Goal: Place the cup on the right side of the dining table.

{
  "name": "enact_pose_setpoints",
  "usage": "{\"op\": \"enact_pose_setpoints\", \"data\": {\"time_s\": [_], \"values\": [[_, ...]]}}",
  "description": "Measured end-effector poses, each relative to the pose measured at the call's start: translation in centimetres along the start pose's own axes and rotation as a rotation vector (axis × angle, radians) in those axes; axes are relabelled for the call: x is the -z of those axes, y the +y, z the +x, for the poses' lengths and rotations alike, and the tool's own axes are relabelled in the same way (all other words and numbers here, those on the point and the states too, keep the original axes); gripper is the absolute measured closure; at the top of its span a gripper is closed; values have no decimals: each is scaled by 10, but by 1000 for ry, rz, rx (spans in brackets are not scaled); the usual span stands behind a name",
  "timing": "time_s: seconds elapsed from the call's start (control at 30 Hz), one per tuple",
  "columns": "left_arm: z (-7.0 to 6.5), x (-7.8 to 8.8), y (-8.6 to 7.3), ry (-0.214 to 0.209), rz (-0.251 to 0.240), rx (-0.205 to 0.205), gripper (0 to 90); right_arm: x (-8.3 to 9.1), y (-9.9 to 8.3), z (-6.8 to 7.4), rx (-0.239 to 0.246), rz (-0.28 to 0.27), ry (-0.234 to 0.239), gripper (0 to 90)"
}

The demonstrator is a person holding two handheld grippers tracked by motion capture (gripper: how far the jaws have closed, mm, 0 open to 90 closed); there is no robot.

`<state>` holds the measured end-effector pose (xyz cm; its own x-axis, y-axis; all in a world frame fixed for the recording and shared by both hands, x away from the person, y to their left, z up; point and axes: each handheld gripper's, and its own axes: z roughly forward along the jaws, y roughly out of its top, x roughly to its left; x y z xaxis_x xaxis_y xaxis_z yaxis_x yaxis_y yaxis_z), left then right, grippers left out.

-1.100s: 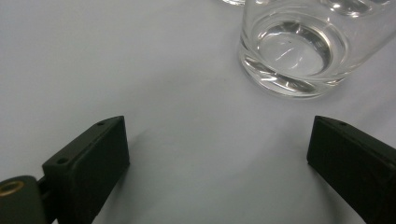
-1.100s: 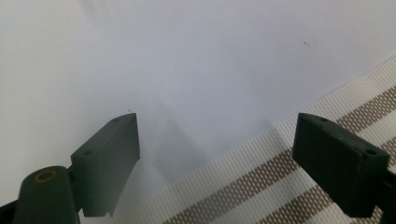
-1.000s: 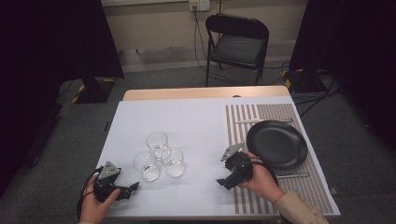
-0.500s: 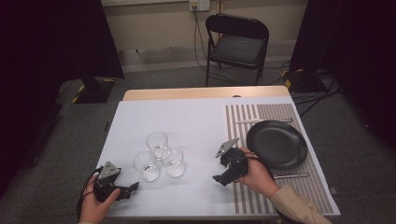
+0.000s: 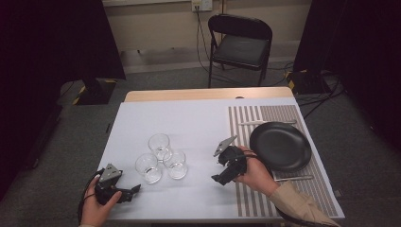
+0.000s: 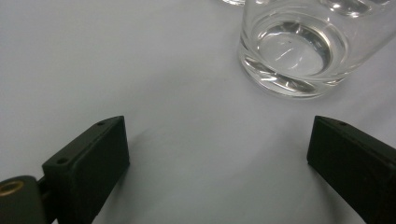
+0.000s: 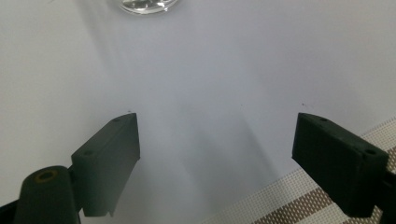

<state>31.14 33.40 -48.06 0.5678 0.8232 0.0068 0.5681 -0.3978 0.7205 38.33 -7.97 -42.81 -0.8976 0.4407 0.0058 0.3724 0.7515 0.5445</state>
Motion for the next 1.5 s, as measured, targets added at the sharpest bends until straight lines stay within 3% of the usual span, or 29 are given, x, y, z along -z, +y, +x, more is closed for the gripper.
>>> {"op": "enact_pose_setpoints", "data": {"time_s": [1.5], "values": [[0,0,0,0,-2,1,47,11,51,-8,30,-15,12,144]]}}
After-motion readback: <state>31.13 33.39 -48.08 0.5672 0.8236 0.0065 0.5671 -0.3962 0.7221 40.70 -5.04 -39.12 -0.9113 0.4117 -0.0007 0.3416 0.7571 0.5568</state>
